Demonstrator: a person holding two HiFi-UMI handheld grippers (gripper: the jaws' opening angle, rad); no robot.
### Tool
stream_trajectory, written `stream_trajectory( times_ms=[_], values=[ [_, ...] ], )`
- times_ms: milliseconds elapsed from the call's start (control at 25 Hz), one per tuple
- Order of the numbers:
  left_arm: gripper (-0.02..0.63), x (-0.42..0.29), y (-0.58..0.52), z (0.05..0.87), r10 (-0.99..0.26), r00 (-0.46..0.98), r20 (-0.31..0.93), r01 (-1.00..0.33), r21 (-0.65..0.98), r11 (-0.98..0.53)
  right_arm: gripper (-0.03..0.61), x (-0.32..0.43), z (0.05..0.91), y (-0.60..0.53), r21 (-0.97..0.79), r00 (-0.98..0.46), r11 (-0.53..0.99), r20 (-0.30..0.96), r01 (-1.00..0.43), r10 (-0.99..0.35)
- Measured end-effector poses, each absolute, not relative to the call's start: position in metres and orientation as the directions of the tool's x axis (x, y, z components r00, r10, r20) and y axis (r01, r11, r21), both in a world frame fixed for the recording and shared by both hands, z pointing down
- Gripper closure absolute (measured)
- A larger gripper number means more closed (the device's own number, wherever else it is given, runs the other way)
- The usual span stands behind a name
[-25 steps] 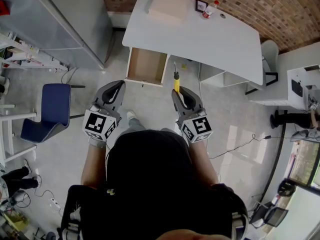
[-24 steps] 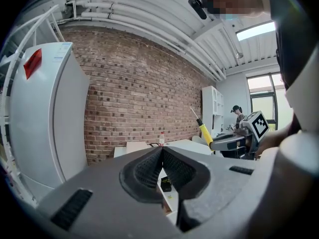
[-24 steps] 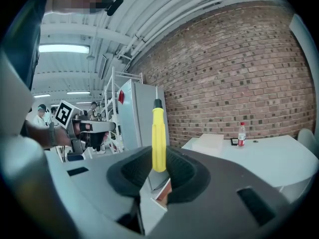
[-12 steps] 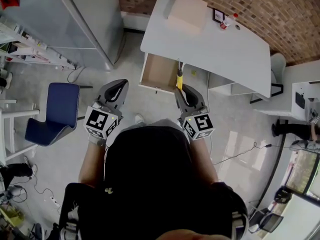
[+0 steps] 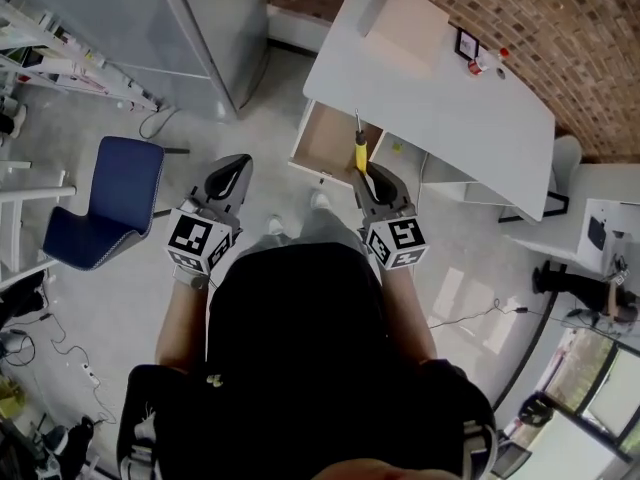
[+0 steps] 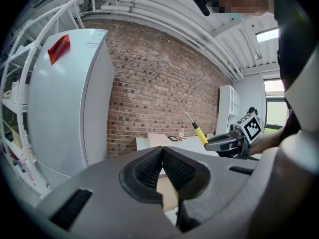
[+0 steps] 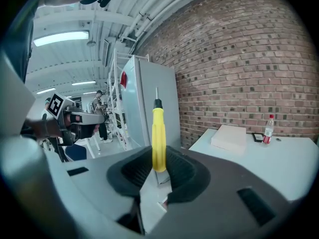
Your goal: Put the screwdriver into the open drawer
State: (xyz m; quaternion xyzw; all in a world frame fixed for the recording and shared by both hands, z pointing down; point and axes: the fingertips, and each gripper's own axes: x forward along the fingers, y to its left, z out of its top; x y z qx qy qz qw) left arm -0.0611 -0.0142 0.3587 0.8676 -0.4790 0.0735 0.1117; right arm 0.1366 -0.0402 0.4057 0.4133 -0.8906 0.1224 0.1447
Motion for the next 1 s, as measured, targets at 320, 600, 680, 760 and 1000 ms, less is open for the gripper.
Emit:
stream_trajectory(
  times_ms=[320, 600, 680, 760, 1000],
  values=[
    [0.611, -0.063, -0.039, 0.373, -0.853, 0.445, 0.273, -0.895, 0.157, -0.417, 0.488, 0.133, 0.436, -0.073, -0.158, -0.681, 0.691, 0.422, -0.706, -0.599],
    [0.611, -0.057, -0.054, 0.393, -0.869, 0.368, 0.331, -0.928, 0.186, -0.322, 0.488, 0.134, 0.467, -0.106, -0.193, -0.724, 0.745, 0.479, -0.639, -0.497],
    [0.611, -0.056, -0.058, 0.398, -0.871, 0.347, 0.348, -0.936, 0.19, -0.296, 0.488, 0.133, 0.479, -0.115, -0.197, -0.732, 0.762, 0.498, -0.617, -0.464],
    [0.611, -0.055, -0.06, 0.403, -0.873, 0.325, 0.365, -0.943, 0.193, -0.27, 0.488, 0.132, 0.489, -0.123, -0.196, -0.738, 0.781, 0.519, -0.593, -0.431],
    [0.611, -0.052, -0.063, 0.419, -0.873, 0.253, 0.416, -0.963, 0.19, -0.188, 0.488, 0.13, 0.527, -0.142, -0.22, -0.753, 0.818, 0.564, -0.532, -0.339]
  ],
)
